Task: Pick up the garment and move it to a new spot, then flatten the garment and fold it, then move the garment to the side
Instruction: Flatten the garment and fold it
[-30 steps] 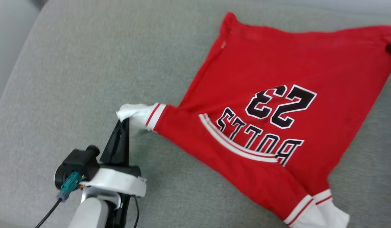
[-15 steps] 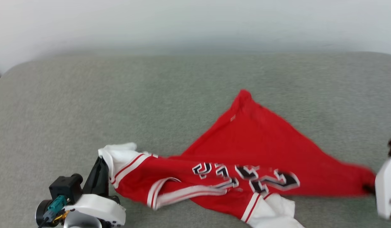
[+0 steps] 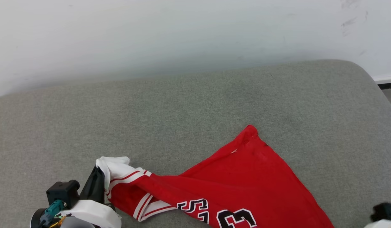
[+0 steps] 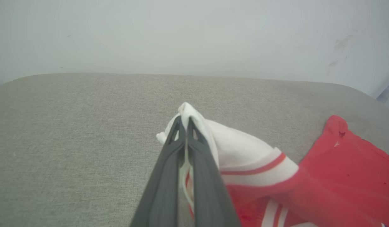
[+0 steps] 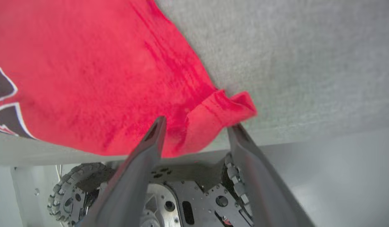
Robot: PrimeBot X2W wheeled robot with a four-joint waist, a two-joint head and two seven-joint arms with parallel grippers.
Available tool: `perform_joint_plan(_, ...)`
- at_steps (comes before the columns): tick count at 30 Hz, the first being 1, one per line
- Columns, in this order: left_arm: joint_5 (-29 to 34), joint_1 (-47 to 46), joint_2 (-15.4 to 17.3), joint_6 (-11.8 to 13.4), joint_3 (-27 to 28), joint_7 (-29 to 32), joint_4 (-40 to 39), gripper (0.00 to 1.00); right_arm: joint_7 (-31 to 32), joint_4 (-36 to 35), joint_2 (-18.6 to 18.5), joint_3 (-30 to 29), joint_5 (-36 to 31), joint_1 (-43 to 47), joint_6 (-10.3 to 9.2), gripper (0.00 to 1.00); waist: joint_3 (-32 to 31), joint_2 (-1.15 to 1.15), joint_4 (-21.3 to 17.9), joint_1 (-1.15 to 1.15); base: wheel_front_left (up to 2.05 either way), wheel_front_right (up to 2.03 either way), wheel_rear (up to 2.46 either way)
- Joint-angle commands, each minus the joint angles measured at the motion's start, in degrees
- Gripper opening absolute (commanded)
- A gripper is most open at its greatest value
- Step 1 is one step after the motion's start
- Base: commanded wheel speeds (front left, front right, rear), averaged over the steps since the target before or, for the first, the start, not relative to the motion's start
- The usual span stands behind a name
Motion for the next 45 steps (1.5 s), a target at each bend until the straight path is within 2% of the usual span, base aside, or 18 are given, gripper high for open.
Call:
perform_joint_plan(1, 0.1, 0.3, 0.4, 0.2, -0.2, 0.5, -0.6, 0.0, -6.5, -1.6, 0.5, -1.1, -1.4, -2.3, -0.02, 1.0, 0.5, 0.0, 0.1, 0.02, 0.0, 0.0, 0.0)
perform_joint_plan(7, 0.5, -1.6, 0.3, 0.4, -1.2, 1.5, -2.2, 0.0, -25.2, -1.5, 1.0, -1.0, -2.8, -8.7, -0.03, 1.0, 2.4, 0.0, 1.1, 0.02, 0.0, 0.0, 0.0)
perform_joint_plan(11, 0.9, -3.1, 0.0, 0.3, -2.1, 1.7, -2.9, 0.0, -30.1, 0.5, 0.5, 0.6, -1.7, -13.5, -0.02, 1.0, 4.2, 0.0, 2.2, 0.02, 0.0, 0.0, 0.0)
perform_joint_plan(14, 1.2, -4.9, -0.4, -0.1, -3.0, 1.8, -3.4, 0.0, -30.8, 3.5, -1.0, 2.7, -0.5, -18.6, -0.02, 1.0, 6.3, 0.0, 3.5, 0.02, 0.0, 0.0, 0.0)
perform_joint_plan(18, 1.7, -7.5, -1.2, -0.5, -4.4, 1.3, -3.7, 0.0, -25.6, 7.4, -3.6, 6.6, 1.7, -26.5, -0.02, 1.0, 9.2, 0.0, 5.6, 0.02, 0.0, 0.0, 0.0)
perform_joint_plan(26, 2.6, -12.5, -2.9, -1.5, -6.7, -0.4, -3.4, 0.0, -2.4, 10.4, -8.5, 14.2, 4.2, -39.2, -0.02, 1.0, 14.6, 0.0, 9.8, 0.02, 0.0, 0.0, 0.0)
perform_joint_plan(33, 2.7, -16.5, -4.6, -2.5, -8.4, -2.2, -1.4, 0.0, 9.6, 13.3, -8.8, 19.6, 4.0, -43.2, -0.03, 1.0, 18.3, 0.0, 12.9, 0.02, 0.0, 0.0, 0.0)
perform_joint_plan(37, 2.5, -17.2, -4.8, -2.7, -8.5, -3.0, -0.1, 0.0, 13.2, 16.4, -7.9, 22.2, 5.7, -41.2, -0.01, 1.0, 18.7, 0.0, 13.4, 0.02, 0.0, 0.0, 0.0)
perform_joint_plan(38, 2.4, -17.2, -4.8, -2.6, -8.5, -3.1, 0.1, 0.0, 13.8, 16.7, -8.0, 23.1, 5.8, -40.8, -0.01, 0.8, 18.8, 0.0, 13.4, 0.02, 0.0, 0.0, 0.0)
perform_joint_plan(39, 2.3, -17.2, -4.8, -2.6, -8.4, -3.3, 0.3, 0.0, 13.8, 16.6, -8.0, 23.8, 6.1, -40.7, 0.0, 0.24, 18.9, 0.0, 13.4, 0.02, 0.0, 0.0, 0.0)
perform_joint_plan(40, 2.2, -17.3, -4.8, -2.6, -8.4, -3.4, 0.5, 0.0, 13.9, 16.7, -8.0, 24.4, 6.8, -40.6, 0.0, 0.0, 18.9, 0.0, 13.4, 0.02, 0.0, 0.0, 0.0)
perform_joint_plan(45, 2.0, -17.6, -4.4, -2.5, -8.2, -3.6, 1.5, 0.0, 11.9, 15.4, -9.7, 25.7, 7.9, -43.0, 0.04, 0.0, 18.5, 0.0, 12.9, 0.02, 0.0, 0.0, 0.0)
